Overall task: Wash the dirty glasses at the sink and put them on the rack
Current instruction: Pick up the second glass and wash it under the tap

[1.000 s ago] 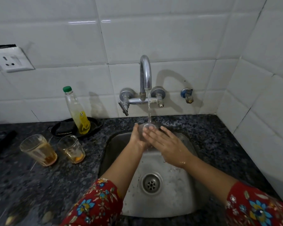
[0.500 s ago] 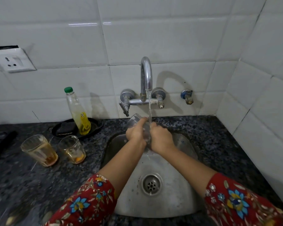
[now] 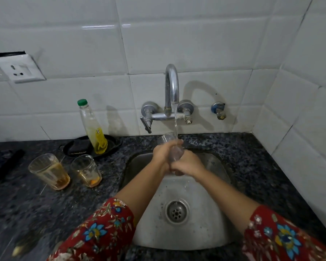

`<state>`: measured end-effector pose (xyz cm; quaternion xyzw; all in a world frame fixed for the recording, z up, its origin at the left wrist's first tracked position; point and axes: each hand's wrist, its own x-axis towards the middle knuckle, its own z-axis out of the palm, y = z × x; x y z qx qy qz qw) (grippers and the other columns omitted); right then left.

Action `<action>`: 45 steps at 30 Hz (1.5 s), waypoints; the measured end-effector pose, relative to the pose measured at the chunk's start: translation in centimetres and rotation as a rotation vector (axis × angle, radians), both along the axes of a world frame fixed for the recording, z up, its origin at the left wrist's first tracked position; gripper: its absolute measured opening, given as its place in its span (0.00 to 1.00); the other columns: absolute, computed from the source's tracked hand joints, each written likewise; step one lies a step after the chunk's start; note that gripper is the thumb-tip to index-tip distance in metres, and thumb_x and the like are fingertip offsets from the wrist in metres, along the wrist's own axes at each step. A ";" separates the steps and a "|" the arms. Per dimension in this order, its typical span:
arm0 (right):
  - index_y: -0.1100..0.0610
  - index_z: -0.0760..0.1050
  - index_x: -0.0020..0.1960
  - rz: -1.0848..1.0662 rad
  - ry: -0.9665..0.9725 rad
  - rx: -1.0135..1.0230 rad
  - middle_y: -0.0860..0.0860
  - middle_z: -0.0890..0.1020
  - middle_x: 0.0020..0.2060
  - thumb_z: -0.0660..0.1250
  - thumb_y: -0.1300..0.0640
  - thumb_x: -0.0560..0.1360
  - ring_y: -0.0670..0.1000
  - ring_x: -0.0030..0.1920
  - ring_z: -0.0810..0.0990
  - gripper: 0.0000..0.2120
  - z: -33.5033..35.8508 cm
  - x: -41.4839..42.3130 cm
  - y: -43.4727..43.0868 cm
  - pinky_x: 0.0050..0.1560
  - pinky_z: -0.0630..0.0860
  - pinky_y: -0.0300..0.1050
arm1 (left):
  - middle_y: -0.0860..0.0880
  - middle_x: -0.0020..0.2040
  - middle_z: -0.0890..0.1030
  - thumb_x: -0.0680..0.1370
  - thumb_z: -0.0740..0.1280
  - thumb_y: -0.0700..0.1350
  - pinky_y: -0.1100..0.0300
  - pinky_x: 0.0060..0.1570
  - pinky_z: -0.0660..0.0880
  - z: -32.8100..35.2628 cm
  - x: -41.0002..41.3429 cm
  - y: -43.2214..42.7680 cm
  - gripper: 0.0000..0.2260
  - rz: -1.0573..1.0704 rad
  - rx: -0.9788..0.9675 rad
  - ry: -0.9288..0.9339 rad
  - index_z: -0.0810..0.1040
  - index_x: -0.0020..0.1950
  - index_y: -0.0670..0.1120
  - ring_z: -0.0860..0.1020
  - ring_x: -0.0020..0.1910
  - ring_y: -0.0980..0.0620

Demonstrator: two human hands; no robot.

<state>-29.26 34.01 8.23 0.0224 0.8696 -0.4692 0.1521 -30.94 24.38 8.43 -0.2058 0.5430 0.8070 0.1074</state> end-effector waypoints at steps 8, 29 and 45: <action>0.58 0.75 0.50 0.100 -0.117 -0.249 0.55 0.82 0.36 0.71 0.70 0.66 0.50 0.34 0.81 0.15 -0.4 1.1 1.9 0.37 0.80 0.43 | 0.45 0.44 0.82 0.68 0.76 0.44 0.51 0.49 0.77 -2.4 0.5 -0.3 0.09 -0.094 0.059 0.165 0.83 0.46 0.45 0.80 0.46 0.46; 0.56 0.70 0.56 0.025 -0.338 -0.913 0.55 0.80 0.48 0.77 0.59 0.62 0.56 0.42 0.82 0.26 -4.6 2.4 3.6 0.36 0.74 0.43 | 0.47 0.46 0.81 0.77 0.69 0.46 0.60 0.45 0.74 -1.0 2.2 -2.2 0.11 -0.169 -0.425 0.379 0.80 0.53 0.40 0.79 0.45 0.51; 0.55 0.65 0.61 0.097 0.480 0.382 0.50 0.79 0.49 0.70 0.35 0.66 0.53 0.48 0.80 0.33 2.8 -0.4 -0.6 0.43 0.76 0.46 | 0.42 0.47 0.82 0.81 0.55 0.60 0.59 0.35 0.77 -4.5 2.6 -1.6 0.24 0.146 0.364 -0.147 0.75 0.64 0.42 0.81 0.46 0.48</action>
